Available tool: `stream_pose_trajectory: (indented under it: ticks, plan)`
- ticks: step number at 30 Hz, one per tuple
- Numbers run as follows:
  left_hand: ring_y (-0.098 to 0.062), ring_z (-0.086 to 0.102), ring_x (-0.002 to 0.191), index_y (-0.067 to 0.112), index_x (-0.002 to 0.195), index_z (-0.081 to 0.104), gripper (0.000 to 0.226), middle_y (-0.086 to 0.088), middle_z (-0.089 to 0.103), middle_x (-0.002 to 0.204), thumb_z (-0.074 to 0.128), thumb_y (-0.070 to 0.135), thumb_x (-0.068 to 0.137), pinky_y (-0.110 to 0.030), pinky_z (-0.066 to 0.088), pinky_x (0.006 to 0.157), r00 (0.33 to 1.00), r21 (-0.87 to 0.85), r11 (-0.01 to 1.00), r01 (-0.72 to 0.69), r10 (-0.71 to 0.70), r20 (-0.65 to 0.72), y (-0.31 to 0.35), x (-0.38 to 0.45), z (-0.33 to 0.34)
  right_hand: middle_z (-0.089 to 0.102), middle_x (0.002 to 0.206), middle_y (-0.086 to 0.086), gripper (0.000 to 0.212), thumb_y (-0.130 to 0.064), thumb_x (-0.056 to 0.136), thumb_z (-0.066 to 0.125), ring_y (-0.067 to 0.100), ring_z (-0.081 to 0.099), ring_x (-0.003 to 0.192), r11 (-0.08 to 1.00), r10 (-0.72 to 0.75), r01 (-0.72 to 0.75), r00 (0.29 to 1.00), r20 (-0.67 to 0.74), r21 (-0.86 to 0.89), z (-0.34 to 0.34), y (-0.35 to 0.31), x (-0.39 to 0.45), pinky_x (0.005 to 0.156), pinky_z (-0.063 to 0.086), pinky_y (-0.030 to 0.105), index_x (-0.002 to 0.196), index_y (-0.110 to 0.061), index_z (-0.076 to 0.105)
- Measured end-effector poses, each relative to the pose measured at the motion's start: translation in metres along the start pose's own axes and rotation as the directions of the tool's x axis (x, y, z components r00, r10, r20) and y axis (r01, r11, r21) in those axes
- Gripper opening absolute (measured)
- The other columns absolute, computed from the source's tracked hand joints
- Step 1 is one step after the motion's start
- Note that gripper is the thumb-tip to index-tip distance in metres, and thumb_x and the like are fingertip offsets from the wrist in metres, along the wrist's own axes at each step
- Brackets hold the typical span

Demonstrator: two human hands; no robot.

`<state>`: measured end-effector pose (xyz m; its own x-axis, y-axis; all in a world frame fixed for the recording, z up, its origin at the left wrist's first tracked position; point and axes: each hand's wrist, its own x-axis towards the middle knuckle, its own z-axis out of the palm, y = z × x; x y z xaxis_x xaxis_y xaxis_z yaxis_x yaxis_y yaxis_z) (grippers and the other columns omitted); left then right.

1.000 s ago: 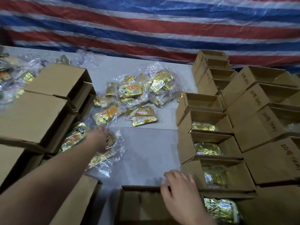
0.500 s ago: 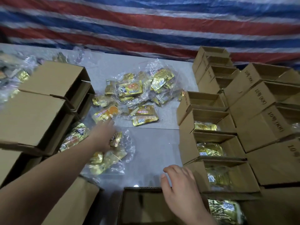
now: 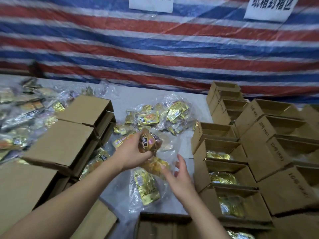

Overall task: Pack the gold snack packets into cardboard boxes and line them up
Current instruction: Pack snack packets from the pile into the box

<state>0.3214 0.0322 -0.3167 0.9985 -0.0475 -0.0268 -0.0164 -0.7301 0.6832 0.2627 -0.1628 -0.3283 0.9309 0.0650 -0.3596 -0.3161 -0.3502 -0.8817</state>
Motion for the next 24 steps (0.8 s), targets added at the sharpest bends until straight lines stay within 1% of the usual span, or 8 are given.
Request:
stream_pose_trajectory:
  ticks: [3,6,9,12,14,17,22,24]
  plan:
    - [-0.002,0.062,0.083,0.034,0.115,0.046,0.066,0.017,0.063,0.096,0.062,0.062,0.058,-0.026,0.051,0.069,0.994,-0.149,0.987,0.065,-0.077,-0.075,0.024,-0.004,-0.008,0.035,0.145,-0.016,0.112,-0.068,0.061,0.072,0.014,0.041,0.136,0.970,-0.021,0.013,0.999,0.032,0.242,0.000,-0.009,-0.009,0.111,0.037,0.035,0.155,-0.036,0.018]
    - [-0.005,0.066,0.083,0.034,0.106,0.051,0.052,0.014,0.066,0.092,0.066,0.058,0.063,-0.026,0.053,0.066,0.975,-0.369,0.915,0.162,-0.206,-0.085,0.045,-0.007,-0.016,0.064,0.129,-0.008,0.095,-0.059,0.053,0.084,0.015,0.061,0.120,0.827,-0.047,0.041,0.999,-0.004,0.561,-0.008,-0.008,-0.017,0.104,0.048,0.042,0.137,-0.034,0.049]
    - [-0.014,0.071,0.084,0.025,0.107,0.055,0.041,0.004,0.071,0.094,0.066,0.051,0.077,-0.039,0.059,0.077,0.969,-0.516,0.831,0.209,-0.246,-0.003,0.065,-0.014,-0.016,0.071,0.117,-0.014,0.070,-0.068,0.048,0.088,0.010,0.065,0.113,0.810,-0.160,0.115,0.987,0.029,0.575,-0.014,-0.015,-0.025,0.087,0.056,0.028,0.112,-0.048,0.065]
    - [0.000,0.069,0.075,0.030,0.103,0.056,0.034,0.010,0.071,0.092,0.069,0.051,0.080,-0.019,0.055,0.067,0.990,-0.541,0.831,0.128,-0.140,0.020,0.092,-0.029,-0.008,0.073,0.112,-0.011,0.077,-0.083,0.038,0.080,0.016,0.066,0.113,0.803,-0.143,0.126,0.990,-0.018,0.583,-0.023,-0.034,-0.032,0.097,0.052,0.035,0.103,-0.043,0.073]
    - [0.012,0.061,0.065,0.032,0.095,0.055,0.026,0.012,0.066,0.084,0.066,0.052,0.083,-0.007,0.043,0.054,0.997,-0.519,0.854,0.046,-0.069,-0.025,0.114,-0.037,-0.001,0.074,0.108,-0.013,0.066,-0.089,0.038,0.074,0.013,0.068,0.109,0.801,-0.177,0.161,0.984,-0.028,0.577,-0.029,-0.053,-0.038,0.093,0.053,0.039,0.094,-0.054,0.073]
    - [0.011,0.050,0.057,0.032,0.081,0.048,0.027,0.011,0.053,0.073,0.055,0.057,0.088,-0.009,0.037,0.052,0.997,-0.396,0.917,-0.057,0.032,-0.069,0.140,-0.044,0.004,0.075,0.107,-0.004,0.070,-0.092,0.041,0.069,0.015,0.072,0.097,0.801,-0.198,0.167,0.980,-0.009,0.575,-0.041,-0.077,-0.049,0.073,0.059,0.038,0.095,-0.048,0.076]
    - [-0.001,0.042,0.077,0.028,0.077,0.043,0.044,0.007,0.047,0.088,0.049,0.071,0.082,-0.018,0.035,0.066,0.977,-0.249,0.956,-0.155,0.111,-0.184,0.157,-0.049,0.010,0.069,0.124,0.007,0.069,-0.077,0.062,0.065,0.028,0.065,0.114,0.737,-0.166,0.124,0.986,0.000,0.665,-0.067,-0.092,-0.063,0.099,0.050,0.055,0.115,-0.034,0.071]
    - [0.001,0.053,0.080,0.031,0.087,0.049,0.045,0.012,0.056,0.091,0.056,0.073,0.074,-0.021,0.044,0.072,0.989,-0.388,0.915,-0.114,0.067,-0.132,0.162,-0.054,0.011,0.065,0.130,0.010,0.073,-0.068,0.071,0.064,0.028,0.061,0.121,0.723,-0.176,0.103,0.984,0.037,0.683,-0.077,-0.088,-0.068,0.107,0.045,0.054,0.130,-0.025,0.063]
